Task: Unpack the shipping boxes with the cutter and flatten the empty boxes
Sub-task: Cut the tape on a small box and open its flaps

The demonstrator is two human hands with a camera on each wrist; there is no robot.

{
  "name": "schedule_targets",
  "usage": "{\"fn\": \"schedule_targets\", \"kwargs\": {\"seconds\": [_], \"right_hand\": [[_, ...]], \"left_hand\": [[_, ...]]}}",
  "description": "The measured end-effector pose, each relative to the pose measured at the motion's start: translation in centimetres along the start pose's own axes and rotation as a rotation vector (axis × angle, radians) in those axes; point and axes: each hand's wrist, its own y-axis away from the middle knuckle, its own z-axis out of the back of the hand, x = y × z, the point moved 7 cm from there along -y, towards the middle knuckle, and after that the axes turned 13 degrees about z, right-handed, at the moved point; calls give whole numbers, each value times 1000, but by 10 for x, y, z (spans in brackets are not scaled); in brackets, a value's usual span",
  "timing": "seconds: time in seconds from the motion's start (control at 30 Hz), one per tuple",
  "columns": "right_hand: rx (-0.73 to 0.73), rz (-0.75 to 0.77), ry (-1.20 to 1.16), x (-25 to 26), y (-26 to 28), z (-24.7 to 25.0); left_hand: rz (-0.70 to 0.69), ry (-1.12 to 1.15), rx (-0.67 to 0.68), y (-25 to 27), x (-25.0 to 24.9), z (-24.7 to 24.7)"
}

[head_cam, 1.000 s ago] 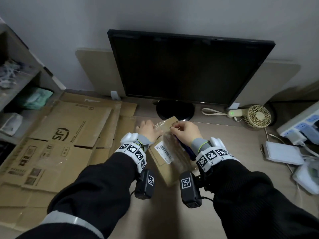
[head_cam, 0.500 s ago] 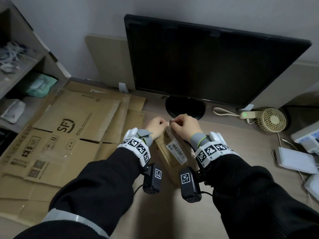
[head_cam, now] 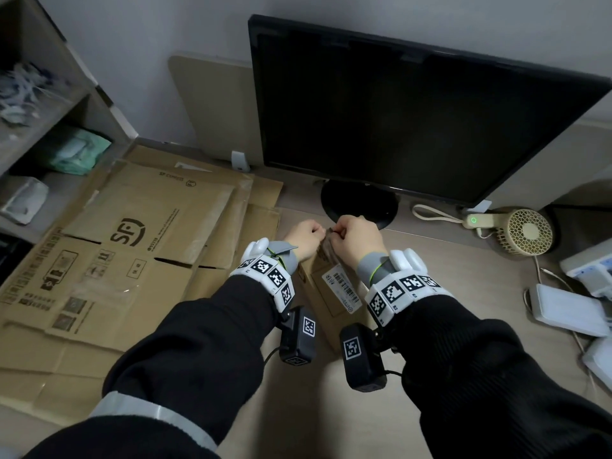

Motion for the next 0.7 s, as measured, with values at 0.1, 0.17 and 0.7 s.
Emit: {"fn": "schedule_targets", "kwargs": {"seconds": [0.1, 0.17, 0.7], "right_hand": [[11, -35, 0, -1, 3, 2], [34, -54, 19, -4, 9, 2], [144, -76, 76, -28, 66, 2]], "left_hand": [[5, 19, -9, 4, -3, 0], [18, 21, -46, 6, -3, 0], [42, -34, -107, 14, -7, -1]]}}
